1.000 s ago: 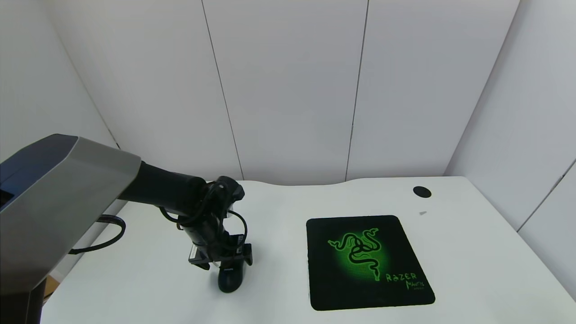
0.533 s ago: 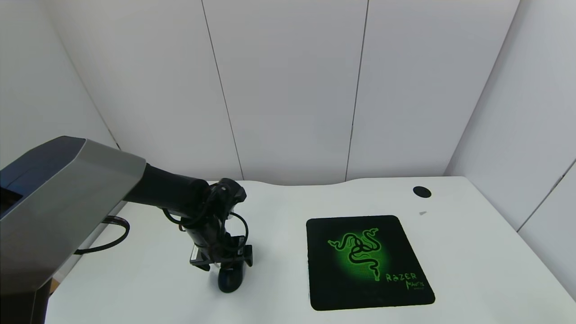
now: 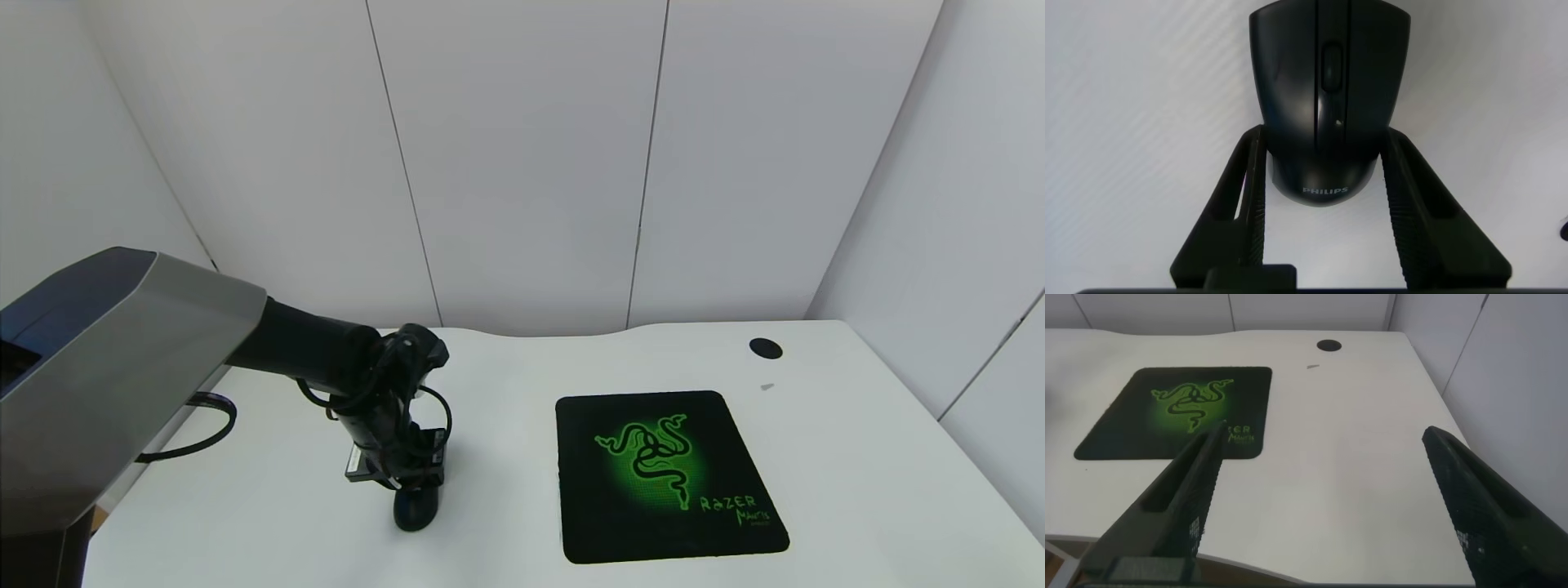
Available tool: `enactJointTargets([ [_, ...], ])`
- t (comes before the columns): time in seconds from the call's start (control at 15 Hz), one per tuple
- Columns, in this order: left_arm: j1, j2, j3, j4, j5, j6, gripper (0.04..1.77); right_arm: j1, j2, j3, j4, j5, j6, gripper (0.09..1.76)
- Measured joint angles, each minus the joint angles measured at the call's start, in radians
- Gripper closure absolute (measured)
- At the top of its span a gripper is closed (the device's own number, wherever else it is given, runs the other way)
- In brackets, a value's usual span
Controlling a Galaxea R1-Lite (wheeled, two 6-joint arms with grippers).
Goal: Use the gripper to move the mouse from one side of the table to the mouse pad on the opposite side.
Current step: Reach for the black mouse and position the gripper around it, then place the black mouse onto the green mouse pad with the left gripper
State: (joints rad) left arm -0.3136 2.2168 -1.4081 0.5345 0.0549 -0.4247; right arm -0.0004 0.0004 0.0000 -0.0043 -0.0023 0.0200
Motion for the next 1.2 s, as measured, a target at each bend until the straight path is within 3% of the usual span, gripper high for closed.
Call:
enactJointTargets([
  [0.47,0.001,-0.022,-0.014,0.026,0.003,-0.009,0.92,0.000,0.000,0.000,0.000,0.000,0.000,0.14],
  [0.87,0.005,-0.103,-0.186,0.328,-0.006,-0.081,0.93,0.000,0.000,0.000,0.000,0.000,0.000,0.14],
  [1.2,-0.042,-0.132,-0.321,0.419,-0.008,-0.159,0.93,0.000,0.000,0.000,0.000,0.000,0.000,0.14],
])
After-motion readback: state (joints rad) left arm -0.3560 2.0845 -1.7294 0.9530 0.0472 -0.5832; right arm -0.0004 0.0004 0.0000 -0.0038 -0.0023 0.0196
